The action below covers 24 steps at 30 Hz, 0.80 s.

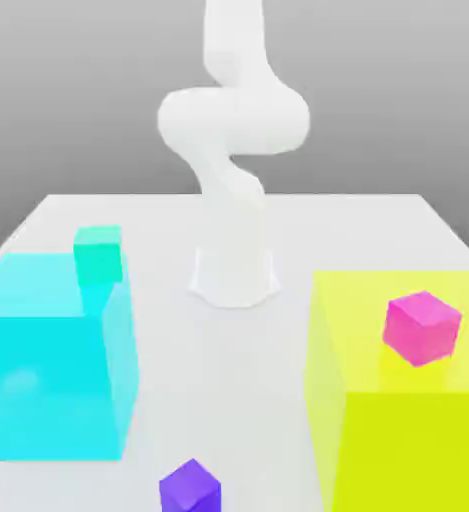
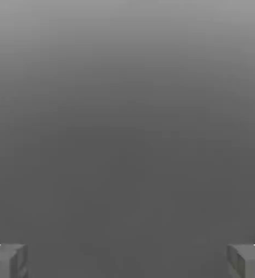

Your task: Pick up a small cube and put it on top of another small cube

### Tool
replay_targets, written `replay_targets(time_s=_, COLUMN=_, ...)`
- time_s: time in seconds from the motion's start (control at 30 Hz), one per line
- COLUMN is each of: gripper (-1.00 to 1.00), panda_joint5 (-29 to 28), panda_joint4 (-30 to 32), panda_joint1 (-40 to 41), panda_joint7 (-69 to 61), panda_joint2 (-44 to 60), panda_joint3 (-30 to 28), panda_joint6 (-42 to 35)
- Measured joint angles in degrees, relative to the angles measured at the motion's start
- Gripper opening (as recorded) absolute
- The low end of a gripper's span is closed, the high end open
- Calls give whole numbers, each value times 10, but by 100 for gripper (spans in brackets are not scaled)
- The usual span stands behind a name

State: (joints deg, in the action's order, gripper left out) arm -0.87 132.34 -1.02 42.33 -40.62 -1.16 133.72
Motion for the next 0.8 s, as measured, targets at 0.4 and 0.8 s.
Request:
replay_targets(time_s=0.4, gripper=0, panda_joint5=-5, panda_joint4=27, panda_joint1=-38, panda_joint7=-197, panda_joint2=252, panda_joint3=-61, panda_joint6=93)
replay_targets(time_s=0.8, gripper=0, panda_joint5=45, panda_joint4=53, panda_joint1=-21, panda_joint7=-431, panda_joint2=503, panda_joint3=-66, panda_joint6=184)
